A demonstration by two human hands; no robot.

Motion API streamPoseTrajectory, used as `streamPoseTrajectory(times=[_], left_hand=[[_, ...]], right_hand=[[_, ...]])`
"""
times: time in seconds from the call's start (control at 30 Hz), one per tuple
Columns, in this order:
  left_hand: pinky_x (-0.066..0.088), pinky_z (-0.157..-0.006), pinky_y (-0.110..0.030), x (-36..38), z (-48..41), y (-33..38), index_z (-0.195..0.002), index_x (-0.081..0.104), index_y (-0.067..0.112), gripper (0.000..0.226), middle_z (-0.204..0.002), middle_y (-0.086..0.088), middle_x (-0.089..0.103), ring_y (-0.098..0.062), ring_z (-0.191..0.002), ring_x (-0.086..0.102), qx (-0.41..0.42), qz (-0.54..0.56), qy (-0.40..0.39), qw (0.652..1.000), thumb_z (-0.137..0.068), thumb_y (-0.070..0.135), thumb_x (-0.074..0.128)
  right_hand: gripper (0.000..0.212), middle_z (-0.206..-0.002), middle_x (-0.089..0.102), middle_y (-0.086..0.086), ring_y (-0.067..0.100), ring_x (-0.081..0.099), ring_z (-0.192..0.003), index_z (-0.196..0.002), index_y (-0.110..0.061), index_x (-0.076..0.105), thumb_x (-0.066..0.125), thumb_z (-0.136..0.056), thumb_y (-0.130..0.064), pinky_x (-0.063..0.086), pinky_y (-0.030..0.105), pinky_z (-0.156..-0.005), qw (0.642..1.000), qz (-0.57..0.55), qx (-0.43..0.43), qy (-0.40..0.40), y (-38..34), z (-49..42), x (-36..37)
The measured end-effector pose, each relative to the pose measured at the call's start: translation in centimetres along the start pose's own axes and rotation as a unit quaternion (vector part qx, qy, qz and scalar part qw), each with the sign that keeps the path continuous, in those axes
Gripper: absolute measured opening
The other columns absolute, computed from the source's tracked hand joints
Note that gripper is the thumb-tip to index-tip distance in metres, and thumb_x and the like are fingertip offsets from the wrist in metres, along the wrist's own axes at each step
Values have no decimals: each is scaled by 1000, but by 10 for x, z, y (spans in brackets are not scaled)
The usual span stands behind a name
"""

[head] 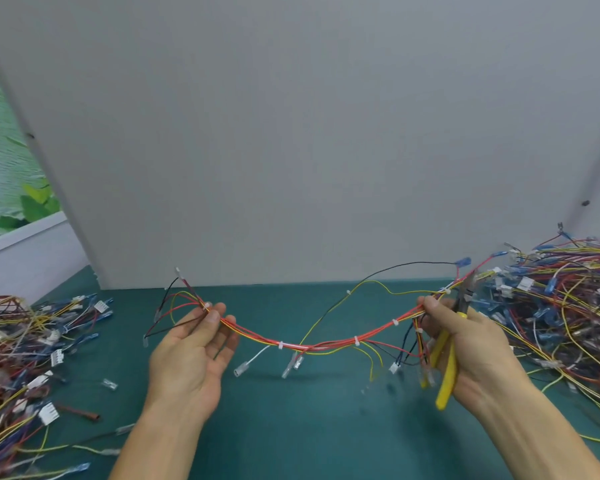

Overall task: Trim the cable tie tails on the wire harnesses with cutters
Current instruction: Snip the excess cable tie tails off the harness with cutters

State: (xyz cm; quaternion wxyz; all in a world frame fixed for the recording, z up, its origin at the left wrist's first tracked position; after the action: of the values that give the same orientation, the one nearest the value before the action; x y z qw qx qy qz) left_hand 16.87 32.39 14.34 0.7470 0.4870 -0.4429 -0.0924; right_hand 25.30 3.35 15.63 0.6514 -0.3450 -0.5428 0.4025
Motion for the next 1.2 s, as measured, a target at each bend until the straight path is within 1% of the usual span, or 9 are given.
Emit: streamPoseTrajectory(times=[0.07, 0.17, 0.3, 0.4, 0.57, 0.73, 0.9, 1.1, 1.2], left_hand=[[54, -70, -31, 0, 0, -3, -90, 61, 16, 19, -78, 4, 73, -15, -76, 67, -9, 1, 3, 1000, -92, -2, 53], [50, -72, -33, 2, 2, -9, -89, 62, 16, 21, -83, 2, 68, -18, -80, 63, -21, -13, -1, 1000, -91, -3, 53], [49, -67, -34, 9, 9, -18, -88, 63, 15, 21, -81, 0, 66, -18, -75, 62, -22, -53, -13, 998, -88, -5, 57], [50, -65, -34, 14, 14, -24, -87, 64, 14, 23, -77, 0, 67, -18, -71, 61, -22, -81, -18, 996, -87, -7, 57], [50, -63, -33, 12, 14, -26, -90, 64, 11, 20, -79, -3, 66, -19, -71, 62, -24, -97, -9, 995, -86, -7, 58], [50, -65, -34, 8, 12, -25, -90, 63, 12, 16, -81, -2, 64, -19, -72, 61, -38, -79, 12, 996, -86, -3, 61], [47, -68, -35, -4, 6, -33, -89, 60, 17, 15, -80, 0, 63, -17, -75, 59, -111, -25, 52, 992, -90, 3, 59], [50, -63, -38, -5, 7, -43, -87, 59, 9, 6, -81, -7, 64, -23, -73, 62, -174, -45, 55, 982, -91, 5, 59], [53, -57, -34, -1, 18, -37, -83, 66, 3, 16, -75, -10, 70, -25, -63, 65, -164, -231, 4, 959, -89, 18, 66]], right_hand=[[16, -72, 61, 2, 12, 49, -59, -73, -17, 60, 72, -83, -13, 41, 26, -54, 983, 124, -134, -3, -5, 7, 2], [18, -68, 62, -6, 8, 51, -63, -76, -21, 63, 73, -82, -8, 41, 19, -62, 884, 317, -339, -50, -11, 23, 17], [35, -69, 52, -23, 3, 45, -67, -74, -37, 49, 74, -76, -13, 38, 29, -66, 747, 456, -480, -62, -3, 36, 36], [25, -74, 51, -27, -3, 38, -69, -79, -35, 56, 71, -71, -17, 33, 25, -68, 715, 481, -501, -79, 5, 42, 42], [36, -65, 50, -24, 1, 42, -64, -74, -44, 46, 71, -76, -18, 36, 27, -62, 743, 477, -466, -58, 6, 38, 38], [17, -63, 57, 3, 11, 42, -54, -70, -24, 61, 70, -83, -18, 35, 21, -53, 885, 339, -318, -32, -1, 26, 26], [17, -64, 58, 0, 17, 54, -60, -72, -17, 61, 68, -86, -12, 40, 28, -55, 978, 118, -157, 71, -5, 13, 8], [25, -61, 58, -5, 7, 59, -52, -71, -23, 53, 64, -90, -10, 44, 27, -56, 996, -27, -49, 69, -1, 8, 5], [21, -61, 61, -5, 6, 60, -54, -75, -20, 55, 64, -90, -9, 46, 27, -60, 996, -11, -63, 59, -1, 9, 6]])
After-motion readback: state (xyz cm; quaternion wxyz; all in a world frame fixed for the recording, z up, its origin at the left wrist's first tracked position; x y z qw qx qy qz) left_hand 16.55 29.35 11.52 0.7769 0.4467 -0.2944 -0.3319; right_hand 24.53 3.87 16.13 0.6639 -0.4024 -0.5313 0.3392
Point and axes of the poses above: each hand's wrist, its own z-axis away from the middle knuckle, its own x-axis out of the palm, y = z × x, the point moved 3 cm from there along -z, towards the middle knuckle
